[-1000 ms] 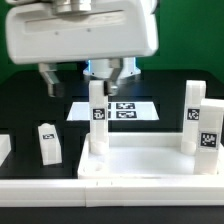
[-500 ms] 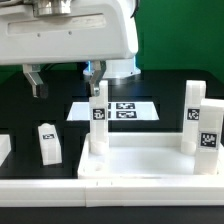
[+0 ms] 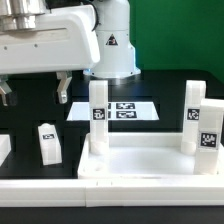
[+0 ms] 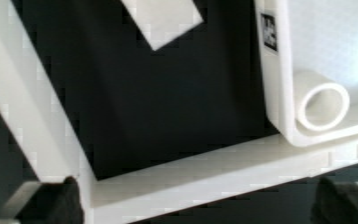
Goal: Assemble desk
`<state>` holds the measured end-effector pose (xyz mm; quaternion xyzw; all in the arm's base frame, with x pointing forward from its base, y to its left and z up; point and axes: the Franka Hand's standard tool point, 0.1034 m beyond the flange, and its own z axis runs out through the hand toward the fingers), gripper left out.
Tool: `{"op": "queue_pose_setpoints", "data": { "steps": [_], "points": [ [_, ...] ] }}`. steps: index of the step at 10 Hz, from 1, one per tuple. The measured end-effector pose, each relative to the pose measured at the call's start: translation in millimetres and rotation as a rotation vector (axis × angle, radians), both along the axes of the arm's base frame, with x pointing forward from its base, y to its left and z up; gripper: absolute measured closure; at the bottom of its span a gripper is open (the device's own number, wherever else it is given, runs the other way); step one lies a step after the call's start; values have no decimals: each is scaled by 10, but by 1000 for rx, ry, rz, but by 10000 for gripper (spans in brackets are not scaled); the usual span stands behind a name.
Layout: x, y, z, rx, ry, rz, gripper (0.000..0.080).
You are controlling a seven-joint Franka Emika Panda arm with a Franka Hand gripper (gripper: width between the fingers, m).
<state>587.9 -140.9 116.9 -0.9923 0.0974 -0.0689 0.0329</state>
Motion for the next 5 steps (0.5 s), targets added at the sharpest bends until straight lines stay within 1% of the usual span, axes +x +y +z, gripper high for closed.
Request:
{"op": "queue_pose_setpoints", "data": {
  "steps": [1, 3, 4, 5],
  "points": [
    [-7, -9, -3, -14, 1, 66, 151],
    [-33, -30, -16, -20, 2, 100, 151],
    [-153, -93, -69, -41, 1, 251, 151],
    [-308, -150, -117, -39, 12, 311, 151]
  ]
}}
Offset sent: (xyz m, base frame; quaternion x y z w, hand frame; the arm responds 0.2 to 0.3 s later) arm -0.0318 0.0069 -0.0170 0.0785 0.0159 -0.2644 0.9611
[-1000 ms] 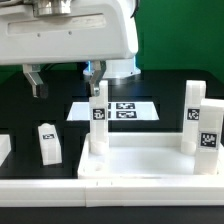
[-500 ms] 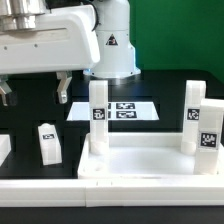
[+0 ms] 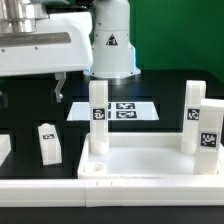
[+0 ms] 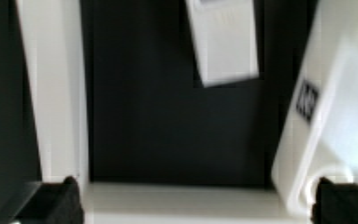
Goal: Assemble desk
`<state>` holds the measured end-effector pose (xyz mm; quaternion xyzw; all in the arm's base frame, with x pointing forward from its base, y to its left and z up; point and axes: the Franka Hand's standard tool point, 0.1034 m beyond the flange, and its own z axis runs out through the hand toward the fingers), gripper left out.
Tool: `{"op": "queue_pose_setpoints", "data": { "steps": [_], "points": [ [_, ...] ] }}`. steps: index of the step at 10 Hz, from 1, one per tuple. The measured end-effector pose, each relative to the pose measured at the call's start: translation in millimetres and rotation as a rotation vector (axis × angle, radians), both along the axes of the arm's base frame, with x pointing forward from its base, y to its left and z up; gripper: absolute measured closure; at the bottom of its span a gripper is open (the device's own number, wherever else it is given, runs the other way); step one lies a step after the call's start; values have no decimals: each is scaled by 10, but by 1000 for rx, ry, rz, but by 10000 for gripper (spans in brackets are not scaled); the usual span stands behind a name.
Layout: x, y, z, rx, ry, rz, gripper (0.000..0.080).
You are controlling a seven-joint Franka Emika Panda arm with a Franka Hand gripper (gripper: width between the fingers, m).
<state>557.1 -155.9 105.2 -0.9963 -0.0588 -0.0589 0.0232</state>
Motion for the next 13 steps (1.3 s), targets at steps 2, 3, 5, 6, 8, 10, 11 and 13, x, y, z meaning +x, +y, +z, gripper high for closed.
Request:
{"op": "queue_pose_setpoints", "data": {
  "steps": [2, 3, 5, 6, 8, 10, 11, 13],
  "points": [
    [-146, -90, -31, 4, 12, 13, 151],
    [-144, -87, -36, 3, 14, 10, 151],
    [-150, -92, -41, 3, 15, 9, 151],
    [-152, -95, -47, -4, 11, 24, 151],
    [-233, -76, -96, -93, -40, 295, 151],
    [-379, -154, -144, -127, -50, 327, 151],
    [-410, -180, -155, -132, -41, 320, 151],
    [-413, -179, -161, -133, -36, 312, 151]
  ]
}}
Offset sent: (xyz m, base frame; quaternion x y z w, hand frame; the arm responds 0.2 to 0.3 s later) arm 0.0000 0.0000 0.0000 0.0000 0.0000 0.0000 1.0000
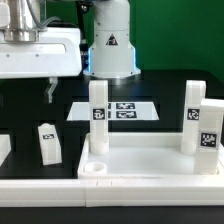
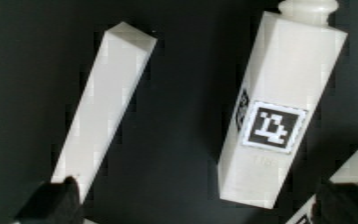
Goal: Assemble desk
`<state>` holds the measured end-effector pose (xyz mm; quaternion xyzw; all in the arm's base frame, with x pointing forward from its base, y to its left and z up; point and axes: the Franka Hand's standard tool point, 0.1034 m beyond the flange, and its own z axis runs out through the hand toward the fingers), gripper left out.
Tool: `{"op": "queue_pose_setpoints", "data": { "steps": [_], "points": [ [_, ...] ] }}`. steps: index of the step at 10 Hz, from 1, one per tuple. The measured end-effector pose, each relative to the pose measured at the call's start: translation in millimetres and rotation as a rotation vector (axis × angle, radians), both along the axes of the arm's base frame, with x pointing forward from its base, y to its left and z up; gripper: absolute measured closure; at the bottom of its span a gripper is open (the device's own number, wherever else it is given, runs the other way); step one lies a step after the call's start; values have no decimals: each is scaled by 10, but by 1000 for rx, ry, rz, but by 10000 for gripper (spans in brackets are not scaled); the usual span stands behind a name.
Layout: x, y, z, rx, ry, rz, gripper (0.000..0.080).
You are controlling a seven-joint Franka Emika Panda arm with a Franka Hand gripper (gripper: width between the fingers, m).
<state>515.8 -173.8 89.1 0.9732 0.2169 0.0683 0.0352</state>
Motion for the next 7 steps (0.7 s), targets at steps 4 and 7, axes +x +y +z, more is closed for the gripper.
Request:
{"op": "queue_pose_setpoints", "data": {
  "steps": [4, 7],
  "points": [
    [-157, 363, -374, 29, 106, -116, 151],
    [-233, 269, -589, -5, 115, -121, 151]
  ]
}}
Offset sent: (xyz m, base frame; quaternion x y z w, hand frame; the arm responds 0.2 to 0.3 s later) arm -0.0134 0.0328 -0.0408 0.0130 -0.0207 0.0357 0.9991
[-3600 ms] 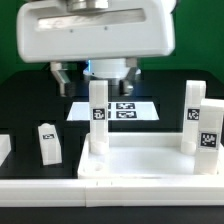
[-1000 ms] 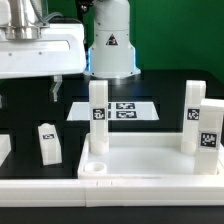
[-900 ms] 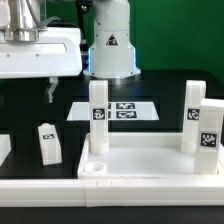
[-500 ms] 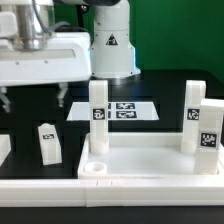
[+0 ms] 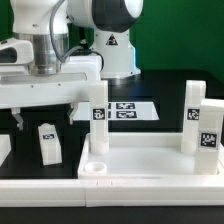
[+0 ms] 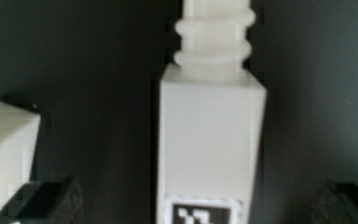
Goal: Assemble desk
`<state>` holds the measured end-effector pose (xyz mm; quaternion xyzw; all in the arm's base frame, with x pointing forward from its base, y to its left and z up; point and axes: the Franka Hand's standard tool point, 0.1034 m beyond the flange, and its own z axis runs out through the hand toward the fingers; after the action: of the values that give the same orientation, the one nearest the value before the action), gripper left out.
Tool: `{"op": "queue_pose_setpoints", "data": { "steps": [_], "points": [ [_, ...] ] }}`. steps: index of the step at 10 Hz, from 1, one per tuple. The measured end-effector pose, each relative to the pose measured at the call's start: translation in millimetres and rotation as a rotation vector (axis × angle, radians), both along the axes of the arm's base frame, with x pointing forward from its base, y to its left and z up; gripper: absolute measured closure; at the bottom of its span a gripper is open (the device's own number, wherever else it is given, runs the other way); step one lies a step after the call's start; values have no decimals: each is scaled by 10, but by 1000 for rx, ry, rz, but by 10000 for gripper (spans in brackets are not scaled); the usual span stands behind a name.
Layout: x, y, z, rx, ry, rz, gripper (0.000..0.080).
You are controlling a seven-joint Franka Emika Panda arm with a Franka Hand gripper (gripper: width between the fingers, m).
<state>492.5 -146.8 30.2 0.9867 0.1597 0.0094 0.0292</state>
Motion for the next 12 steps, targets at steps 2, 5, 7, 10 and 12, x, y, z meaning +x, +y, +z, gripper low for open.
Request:
{"op": "queue_pose_setpoints", "data": {
  "steps": [2, 5, 7, 10, 12],
  "points": [
    [-34, -33, -64, -9, 7, -3, 151],
    [-9, -67, -114, -38, -14, -16, 151],
    [-13, -79, -114, -38, -14, -19, 284],
    [-14, -84, -113, -38, -14, -23, 518],
    [-36, -102, -108, -38, -15, -48, 518]
  ]
}}
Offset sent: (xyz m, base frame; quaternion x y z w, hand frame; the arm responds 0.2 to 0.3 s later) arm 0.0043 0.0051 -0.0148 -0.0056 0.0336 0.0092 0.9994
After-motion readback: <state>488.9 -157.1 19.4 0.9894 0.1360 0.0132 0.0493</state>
